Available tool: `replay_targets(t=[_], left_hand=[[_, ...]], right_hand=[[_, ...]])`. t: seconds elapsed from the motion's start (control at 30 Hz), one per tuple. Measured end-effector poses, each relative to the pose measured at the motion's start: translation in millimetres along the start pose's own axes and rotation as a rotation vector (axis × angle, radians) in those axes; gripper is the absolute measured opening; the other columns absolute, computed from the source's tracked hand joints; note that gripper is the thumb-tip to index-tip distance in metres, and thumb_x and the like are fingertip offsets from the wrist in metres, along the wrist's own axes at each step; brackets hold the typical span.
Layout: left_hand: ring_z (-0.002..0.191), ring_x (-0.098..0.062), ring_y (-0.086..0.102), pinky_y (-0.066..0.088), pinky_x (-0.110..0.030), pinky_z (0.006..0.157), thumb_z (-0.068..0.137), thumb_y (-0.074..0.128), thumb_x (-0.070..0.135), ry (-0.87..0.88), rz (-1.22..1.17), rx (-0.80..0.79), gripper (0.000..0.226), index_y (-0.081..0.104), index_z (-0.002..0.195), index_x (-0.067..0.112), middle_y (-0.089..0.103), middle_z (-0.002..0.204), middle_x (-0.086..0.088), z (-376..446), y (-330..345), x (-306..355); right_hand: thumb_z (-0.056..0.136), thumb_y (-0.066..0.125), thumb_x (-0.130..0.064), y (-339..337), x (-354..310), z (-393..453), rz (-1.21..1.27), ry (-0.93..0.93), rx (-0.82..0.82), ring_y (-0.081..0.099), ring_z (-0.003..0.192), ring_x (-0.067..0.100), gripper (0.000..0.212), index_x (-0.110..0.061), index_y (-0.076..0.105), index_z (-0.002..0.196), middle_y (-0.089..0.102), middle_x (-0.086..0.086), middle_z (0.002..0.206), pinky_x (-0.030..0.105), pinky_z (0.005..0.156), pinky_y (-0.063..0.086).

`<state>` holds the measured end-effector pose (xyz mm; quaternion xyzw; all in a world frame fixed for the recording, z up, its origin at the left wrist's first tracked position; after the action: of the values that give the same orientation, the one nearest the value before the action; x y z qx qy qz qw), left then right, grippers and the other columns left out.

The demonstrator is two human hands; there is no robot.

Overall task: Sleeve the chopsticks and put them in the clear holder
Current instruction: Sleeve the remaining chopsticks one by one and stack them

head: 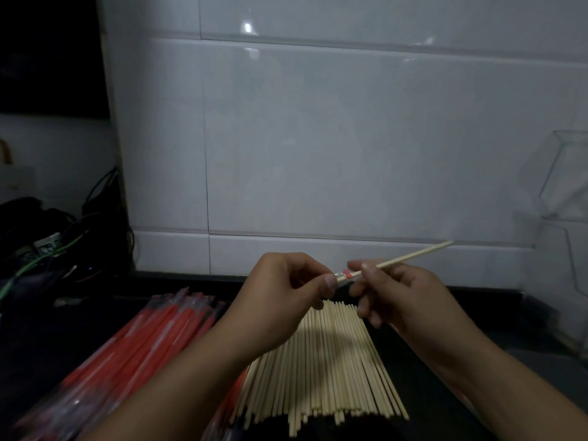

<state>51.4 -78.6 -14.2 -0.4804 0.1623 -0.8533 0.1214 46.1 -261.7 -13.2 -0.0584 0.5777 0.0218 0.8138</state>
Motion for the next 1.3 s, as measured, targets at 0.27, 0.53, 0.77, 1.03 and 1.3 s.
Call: replay_targets(t=[0.27, 0.53, 0.77, 1.03, 1.3], left_hand=[[0.071, -0.011, 0.070, 0.056, -0.016, 0.067, 0.093, 0.066, 0.021, -0.036, -0.047, 0.051, 0.009, 0.074, 0.089, 0.018, 0.075, 0.078, 0.002, 0.5, -4.0, -1.5], [0.074, -0.009, 0.071, 0.060, -0.025, 0.070, 0.093, 0.066, 0.023, -0.044, -0.065, 0.137, 0.009, 0.074, 0.089, 0.020, 0.075, 0.081, 0.002, -0.3, -9.7, 2.5], [0.083, -0.006, 0.068, 0.054, -0.020, 0.070, 0.081, 0.071, 0.031, -0.002, -0.527, 0.478, 0.020, 0.077, 0.096, 0.019, 0.076, 0.085, 0.006, 3.5, -35.8, 20.5], [0.086, -0.013, 0.061, 0.049, -0.026, 0.073, 0.066, 0.076, 0.039, -0.215, -0.824, 0.492, 0.031, 0.079, 0.090, 0.022, 0.070, 0.084, 0.006, 10.3, -42.2, 11.9], [0.093, -0.018, 0.074, 0.054, -0.025, 0.073, 0.073, 0.071, 0.036, -0.152, -0.781, 0.522, 0.037, 0.076, 0.104, 0.015, 0.077, 0.098, -0.001, 6.4, -43.5, 16.8]], right_hand=[[0.093, 0.046, 0.010, -14.6, -7.7, 1.8, -0.009, -0.208, 0.269, 0.061, 0.060, 0.021, 0.059, -0.022, 0.045, 0.143, 0.070, 0.010, 0.087, 0.027, 0.053, 0.048], [0.092, 0.058, -0.003, -9.8, 2.6, 1.8, -0.439, -0.160, 0.030, 0.062, 0.061, 0.013, 0.063, -0.040, 0.041, 0.140, 0.068, 0.004, 0.084, 0.024, 0.059, 0.052], [0.088, 0.063, -0.042, -30.5, 21.9, 7.6, -1.208, 0.201, -0.307, 0.055, 0.099, 0.003, 0.059, -0.029, 0.043, 0.142, 0.057, -0.010, 0.111, 0.014, 0.083, 0.044], [0.083, 0.059, -0.034, -15.8, 32.9, 6.1, -1.348, 0.274, -0.429, 0.053, 0.105, 0.011, 0.051, -0.029, 0.046, 0.131, 0.055, -0.009, 0.113, 0.028, 0.094, 0.046], [0.084, 0.061, -0.027, -5.1, 32.9, 6.0, -1.394, 0.293, -0.417, 0.054, 0.100, 0.013, 0.035, -0.023, 0.050, 0.117, 0.054, -0.006, 0.105, 0.026, 0.092, 0.047]])
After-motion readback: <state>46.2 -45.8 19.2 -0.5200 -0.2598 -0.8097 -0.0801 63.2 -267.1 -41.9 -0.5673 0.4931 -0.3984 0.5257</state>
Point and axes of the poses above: each hand's wrist, its own z-axis towards the middle knuckle, its own y-axis out of the palm, x = y × z, the point moved 1 cm from there along z, towards the middle knuckle
